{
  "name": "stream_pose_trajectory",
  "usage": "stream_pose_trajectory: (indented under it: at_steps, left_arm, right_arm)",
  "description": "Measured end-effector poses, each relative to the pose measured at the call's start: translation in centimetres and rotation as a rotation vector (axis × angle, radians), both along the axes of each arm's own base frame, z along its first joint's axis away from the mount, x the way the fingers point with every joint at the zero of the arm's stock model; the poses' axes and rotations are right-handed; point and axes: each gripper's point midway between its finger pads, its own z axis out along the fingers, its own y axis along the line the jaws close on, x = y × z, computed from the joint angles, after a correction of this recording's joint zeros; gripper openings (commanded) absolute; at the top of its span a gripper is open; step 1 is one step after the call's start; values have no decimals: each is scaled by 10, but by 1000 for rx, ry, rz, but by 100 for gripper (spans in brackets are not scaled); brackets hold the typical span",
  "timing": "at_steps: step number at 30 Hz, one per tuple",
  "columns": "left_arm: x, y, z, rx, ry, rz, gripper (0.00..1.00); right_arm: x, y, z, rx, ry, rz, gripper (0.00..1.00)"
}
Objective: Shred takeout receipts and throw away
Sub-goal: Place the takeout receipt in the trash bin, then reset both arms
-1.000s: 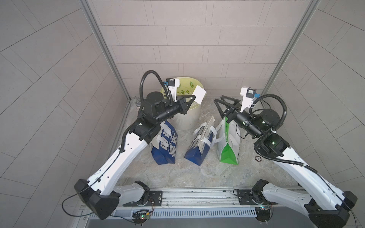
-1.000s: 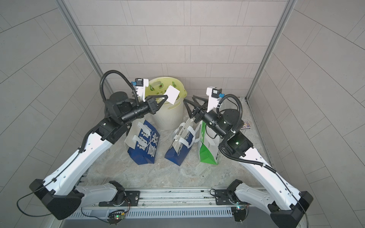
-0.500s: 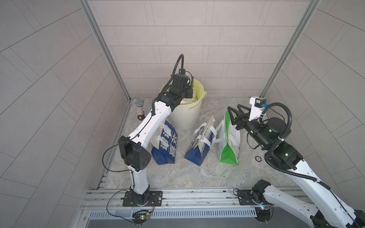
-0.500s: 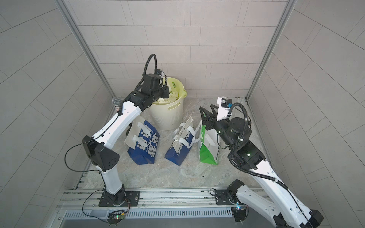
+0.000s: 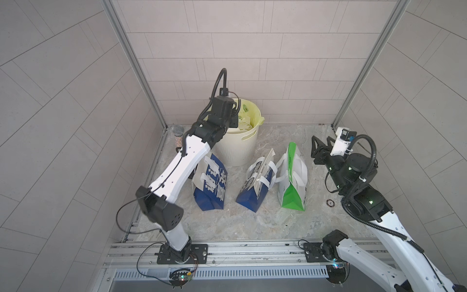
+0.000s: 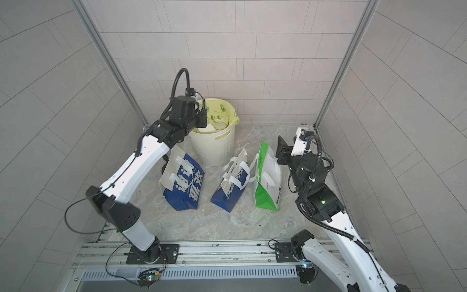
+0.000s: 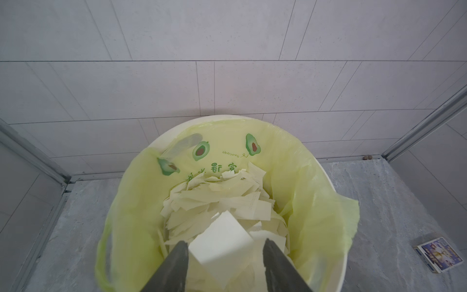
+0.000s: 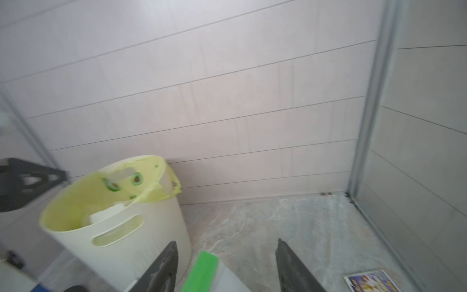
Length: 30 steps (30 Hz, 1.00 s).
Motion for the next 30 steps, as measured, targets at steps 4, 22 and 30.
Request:
stream_pose_trajectory:
  at_steps: [4,22,30]
  left_arm:
    - [-72,67,16,1,-91,140,58]
    - [-208,278,-199,179,140,871,100]
    - [-176,273,-269,200,170,812,100]
  right_arm:
    - [10,-46,-70,-84,98,-228,60]
    - [42,-124,-253,-244,413,-521,60]
    - [60,-109,-290,-196,389,-353,79]
